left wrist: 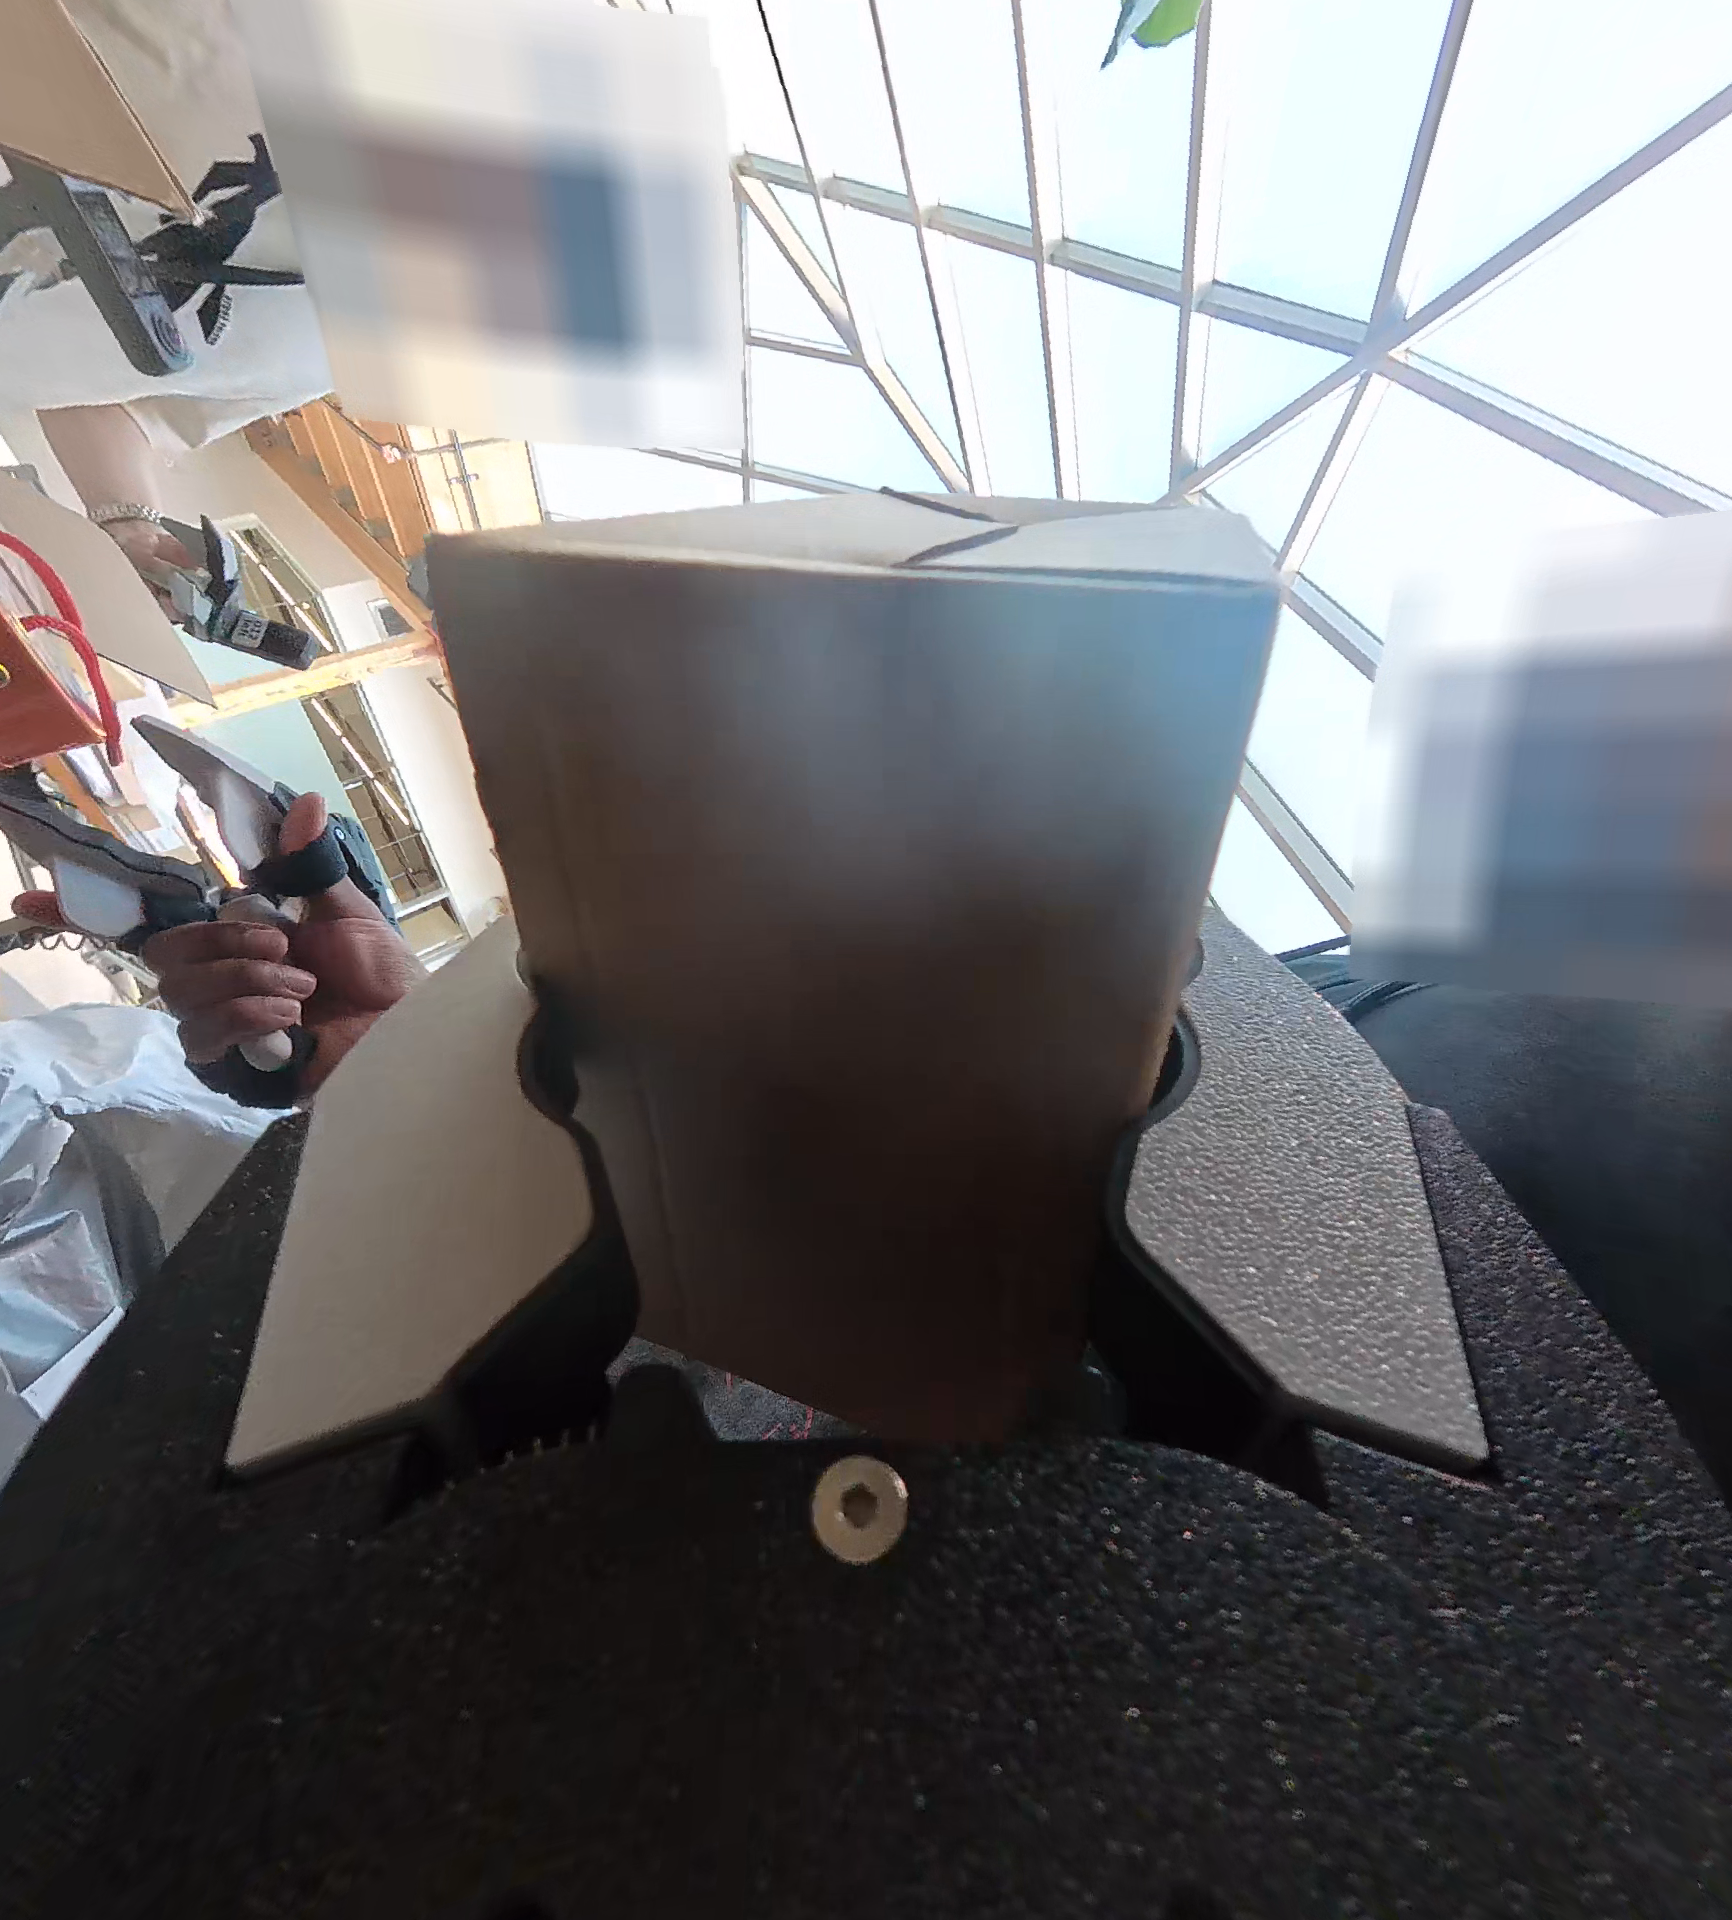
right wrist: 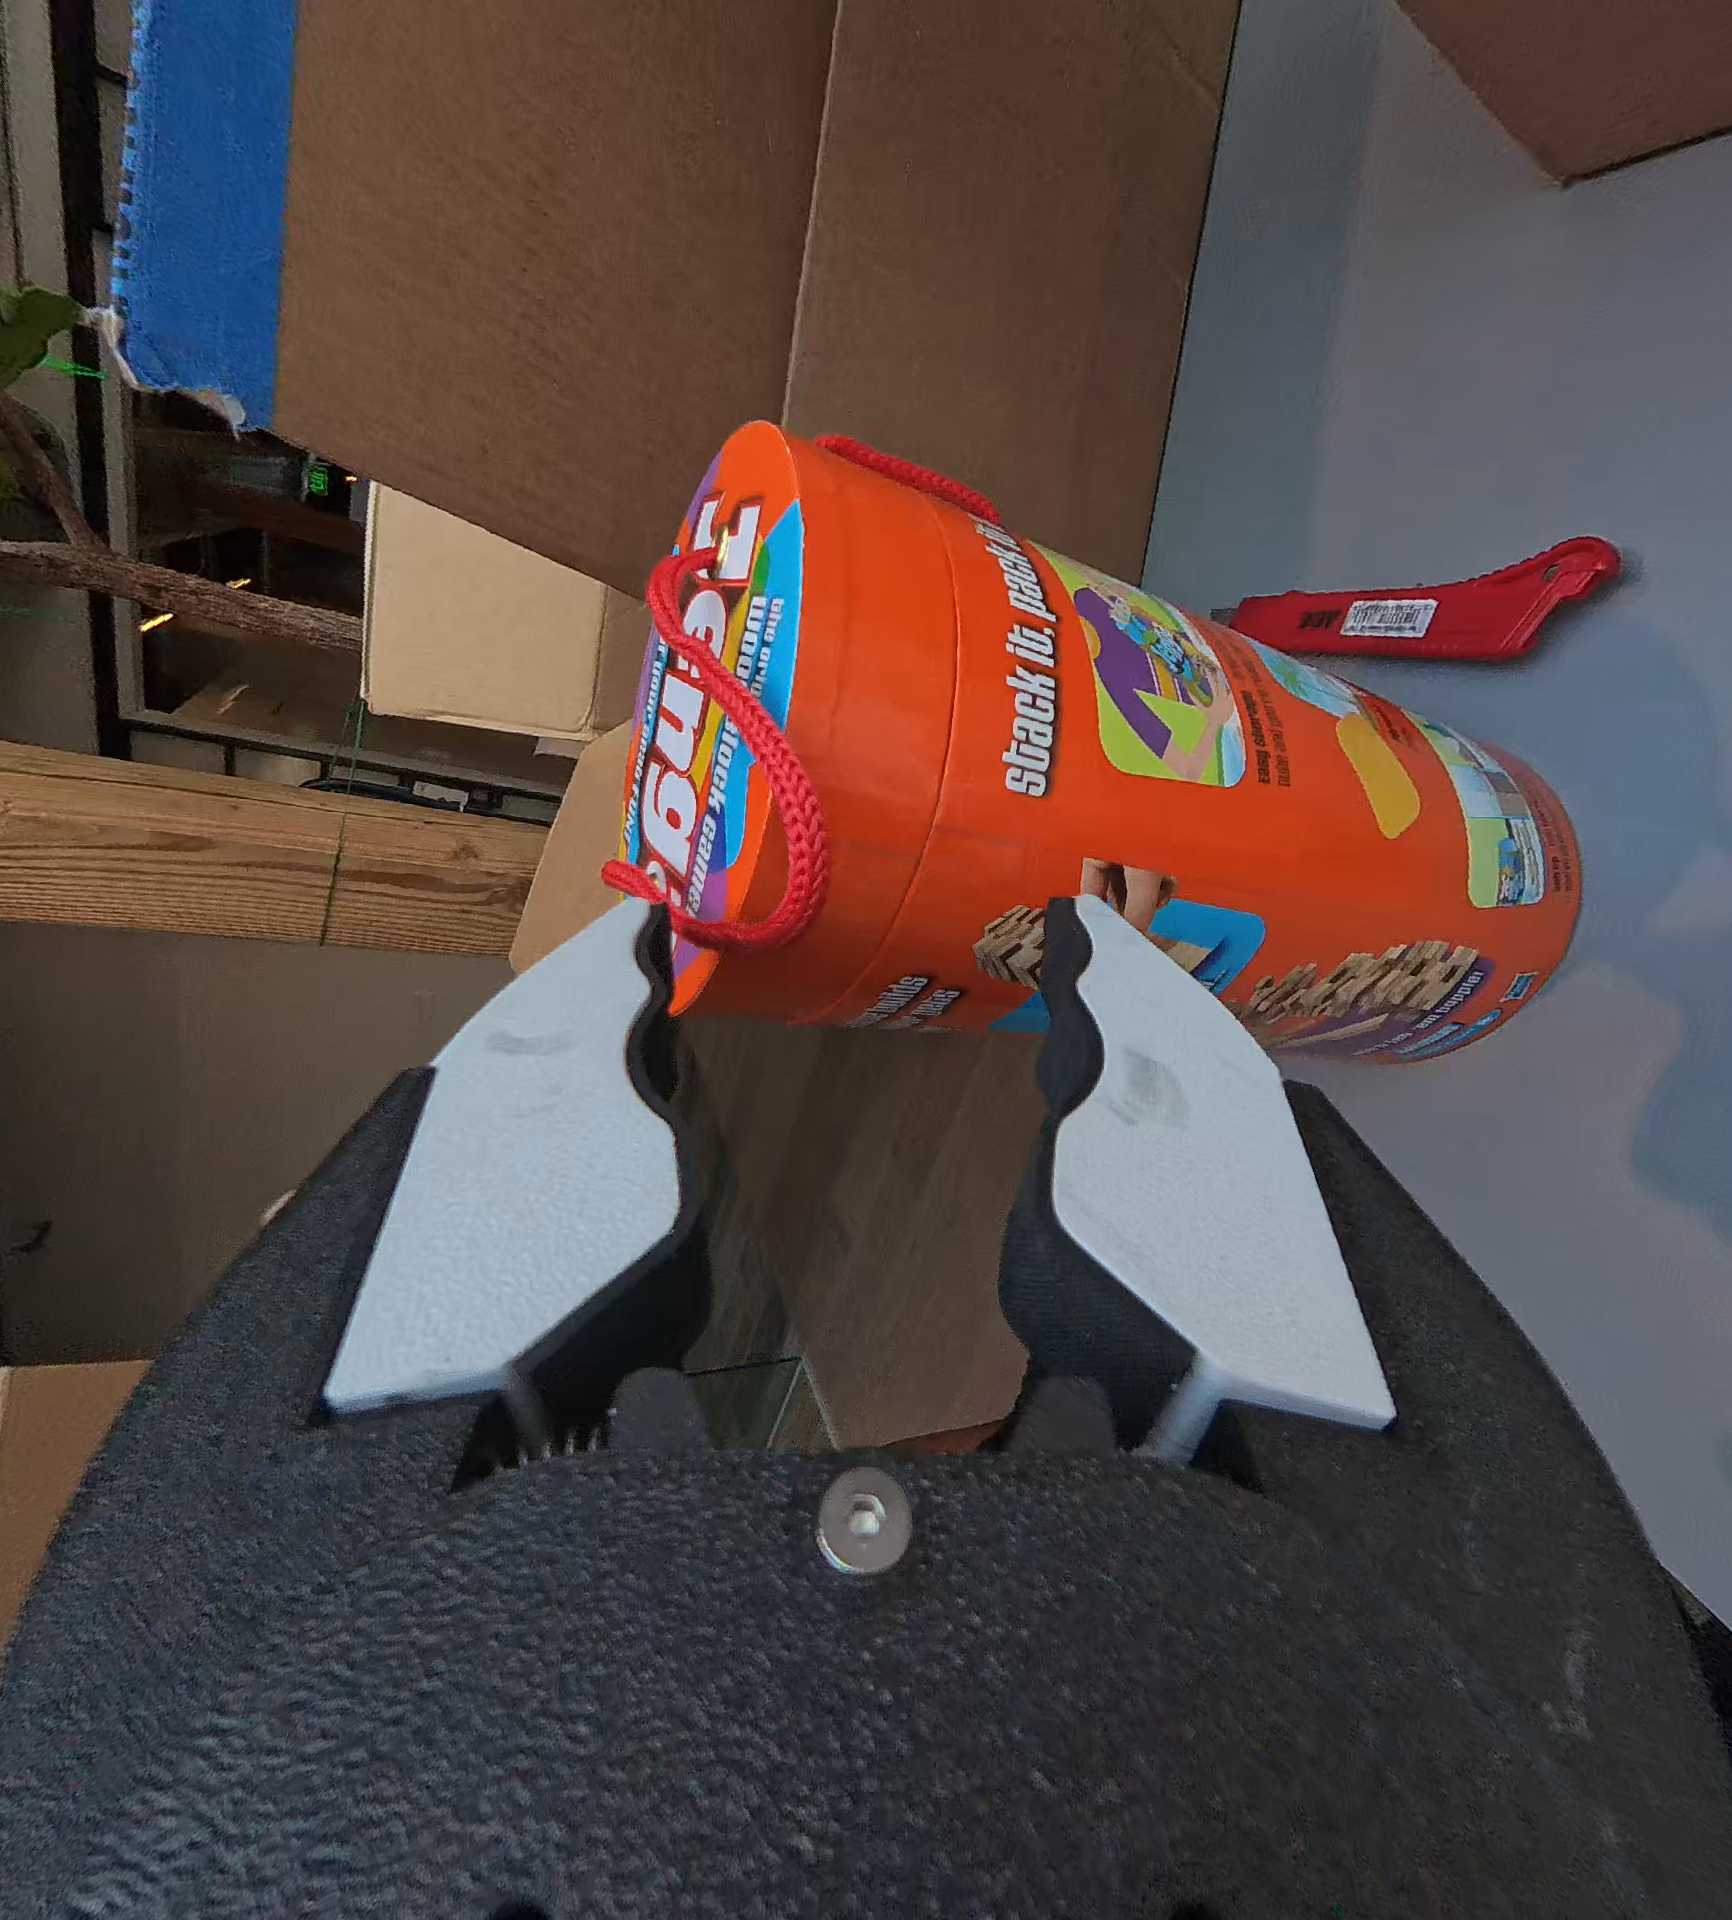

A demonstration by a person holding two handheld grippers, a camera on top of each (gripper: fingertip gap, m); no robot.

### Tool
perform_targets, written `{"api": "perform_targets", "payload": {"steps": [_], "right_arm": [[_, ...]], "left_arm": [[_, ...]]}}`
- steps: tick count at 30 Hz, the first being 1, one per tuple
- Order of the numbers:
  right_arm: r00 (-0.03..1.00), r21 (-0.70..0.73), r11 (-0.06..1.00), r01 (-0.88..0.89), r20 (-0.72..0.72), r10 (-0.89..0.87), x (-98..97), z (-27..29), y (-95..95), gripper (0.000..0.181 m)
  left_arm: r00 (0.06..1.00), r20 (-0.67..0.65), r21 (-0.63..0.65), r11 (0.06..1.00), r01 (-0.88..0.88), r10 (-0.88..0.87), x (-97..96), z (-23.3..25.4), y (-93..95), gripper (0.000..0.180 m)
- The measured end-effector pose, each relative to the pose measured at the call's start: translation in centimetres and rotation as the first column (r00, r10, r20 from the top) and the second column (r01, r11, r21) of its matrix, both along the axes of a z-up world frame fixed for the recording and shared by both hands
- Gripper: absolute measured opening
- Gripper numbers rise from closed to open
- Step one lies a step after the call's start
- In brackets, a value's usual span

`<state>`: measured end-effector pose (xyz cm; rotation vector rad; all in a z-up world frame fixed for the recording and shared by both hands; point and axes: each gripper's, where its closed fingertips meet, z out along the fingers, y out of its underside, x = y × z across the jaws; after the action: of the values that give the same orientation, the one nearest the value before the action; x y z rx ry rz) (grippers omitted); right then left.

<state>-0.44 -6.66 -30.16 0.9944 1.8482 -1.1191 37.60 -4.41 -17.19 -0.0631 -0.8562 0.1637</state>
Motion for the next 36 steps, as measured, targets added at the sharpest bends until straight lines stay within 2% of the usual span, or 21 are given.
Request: {"api": "perform_targets", "payload": {"steps": [2, 5, 7, 12, 23, 36], "right_arm": [[1.0, -0.004, 1.0, 0.002, 0.02, -0.002, -0.2, 0.0, -0.4, 0.051], [0.999, -0.105, 0.994, 0.003, 0.033, 0.001, -0.1, 2.1, -0.5, 0.014], [1.0, -0.146, 0.989, 0.001, 0.029, 0.004, 0.2, 3.3, -0.2, 0.005], [0.997, -0.308, 0.951, -0.023, 0.064, 0.045, 1.2, 7.3, 0.2, 0.003], [0.965, -0.516, 0.856, -0.025, 0.211, 0.156, 2.6, 11.7, -3.6, 0.003], [0.926, -0.631, 0.776, -0.025, 0.277, 0.255, 3.8, 12.8, -7.3, 0.004]], "left_arm": [[1.0, -0.005, 0.011, 1.0, -0.024, 0.024, 0.3, -0.2, 0.1, 0.109], [0.999, 0.012, -0.012, 0.999, -0.053, 0.053, 0.4, 0.1, -0.1, 0.109], [0.998, 0.012, -0.033, 0.997, -0.068, 0.069, 0.5, 0.4, -0.3, 0.109], [0.996, -0.023, -0.012, 0.996, -0.085, 0.084, 0.0, 0.9, -1.3, 0.109], [0.996, -0.073, -0.015, 0.998, -0.053, 0.052, -2.9, 2.0, -1.3, 0.109], [0.989, -0.077, -0.028, 0.992, -0.126, 0.124, -3.2, 2.6, -2.8, 0.109]]}}
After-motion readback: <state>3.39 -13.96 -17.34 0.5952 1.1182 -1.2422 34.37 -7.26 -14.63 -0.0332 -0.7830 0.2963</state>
